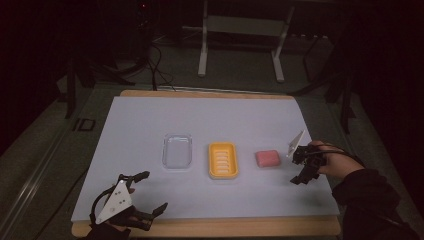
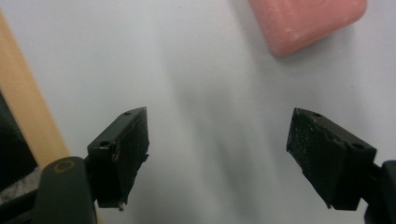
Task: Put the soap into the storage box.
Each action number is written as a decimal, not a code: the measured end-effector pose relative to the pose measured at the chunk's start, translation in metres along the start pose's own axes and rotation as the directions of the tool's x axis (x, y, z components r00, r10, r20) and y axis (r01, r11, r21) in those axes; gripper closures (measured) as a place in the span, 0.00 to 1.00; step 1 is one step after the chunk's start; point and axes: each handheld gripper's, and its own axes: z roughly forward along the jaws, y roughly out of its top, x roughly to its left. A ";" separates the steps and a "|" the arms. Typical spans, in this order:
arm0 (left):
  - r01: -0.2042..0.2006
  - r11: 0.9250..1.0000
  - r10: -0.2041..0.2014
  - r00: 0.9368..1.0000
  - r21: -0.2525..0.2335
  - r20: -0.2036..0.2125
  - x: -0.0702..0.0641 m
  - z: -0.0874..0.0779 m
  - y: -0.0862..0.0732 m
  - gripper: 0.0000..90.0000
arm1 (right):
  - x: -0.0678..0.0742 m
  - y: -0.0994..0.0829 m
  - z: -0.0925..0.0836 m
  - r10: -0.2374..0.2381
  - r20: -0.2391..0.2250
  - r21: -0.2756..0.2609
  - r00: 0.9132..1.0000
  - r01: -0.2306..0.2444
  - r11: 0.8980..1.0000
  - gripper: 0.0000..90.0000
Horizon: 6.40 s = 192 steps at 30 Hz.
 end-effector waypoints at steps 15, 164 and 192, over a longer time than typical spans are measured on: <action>0.000 1.000 0.000 1.000 0.003 0.008 0.000 0.001 0.000 0.01 | -0.022 0.011 0.017 -0.087 -0.006 0.145 0.996 0.087 0.986 0.24; -0.016 1.000 0.016 1.000 0.010 0.012 -0.002 0.000 -0.001 0.01 | 0.058 0.215 0.022 0.862 -0.020 -0.267 0.507 -0.834 0.484 0.42; -0.021 1.000 0.021 1.000 0.021 0.021 -0.002 0.001 -0.001 0.01 | 0.053 0.219 0.065 0.816 0.052 -0.139 0.575 -0.805 0.576 0.42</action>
